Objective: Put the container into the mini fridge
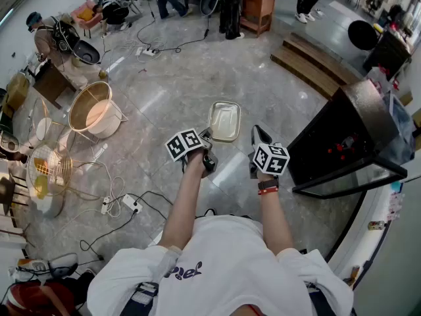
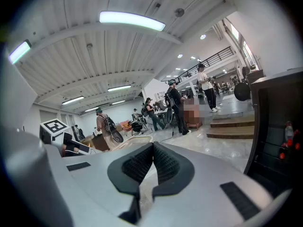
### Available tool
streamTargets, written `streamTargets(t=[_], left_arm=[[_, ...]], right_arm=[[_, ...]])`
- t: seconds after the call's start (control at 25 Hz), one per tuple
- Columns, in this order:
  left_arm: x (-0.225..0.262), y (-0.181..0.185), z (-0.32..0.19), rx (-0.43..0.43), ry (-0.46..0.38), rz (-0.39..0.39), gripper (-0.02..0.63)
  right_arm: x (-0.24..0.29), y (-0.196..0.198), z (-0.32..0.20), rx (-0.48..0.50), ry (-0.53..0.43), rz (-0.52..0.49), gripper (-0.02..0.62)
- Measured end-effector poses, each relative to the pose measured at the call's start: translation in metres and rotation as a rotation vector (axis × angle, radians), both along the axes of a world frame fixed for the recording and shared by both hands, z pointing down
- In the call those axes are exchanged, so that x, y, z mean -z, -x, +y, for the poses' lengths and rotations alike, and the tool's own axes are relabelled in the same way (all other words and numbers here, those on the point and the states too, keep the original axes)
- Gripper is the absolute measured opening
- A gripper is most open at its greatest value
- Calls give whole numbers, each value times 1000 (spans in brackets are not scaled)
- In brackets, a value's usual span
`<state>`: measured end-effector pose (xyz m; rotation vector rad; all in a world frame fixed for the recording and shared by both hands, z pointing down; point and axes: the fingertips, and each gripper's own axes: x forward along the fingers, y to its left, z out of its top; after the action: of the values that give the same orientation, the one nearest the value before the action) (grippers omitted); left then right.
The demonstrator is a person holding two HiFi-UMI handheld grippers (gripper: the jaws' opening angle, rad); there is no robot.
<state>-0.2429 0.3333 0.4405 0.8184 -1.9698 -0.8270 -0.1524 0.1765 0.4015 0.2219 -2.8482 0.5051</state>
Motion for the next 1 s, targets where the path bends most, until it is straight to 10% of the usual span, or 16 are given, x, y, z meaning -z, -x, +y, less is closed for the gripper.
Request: streamTargets(t=[1.0], left_arm=[[-12, -114, -191, -318, -18, 42, 60]], right_arm=[[-8, -151, -142, -345, 63, 23, 15]])
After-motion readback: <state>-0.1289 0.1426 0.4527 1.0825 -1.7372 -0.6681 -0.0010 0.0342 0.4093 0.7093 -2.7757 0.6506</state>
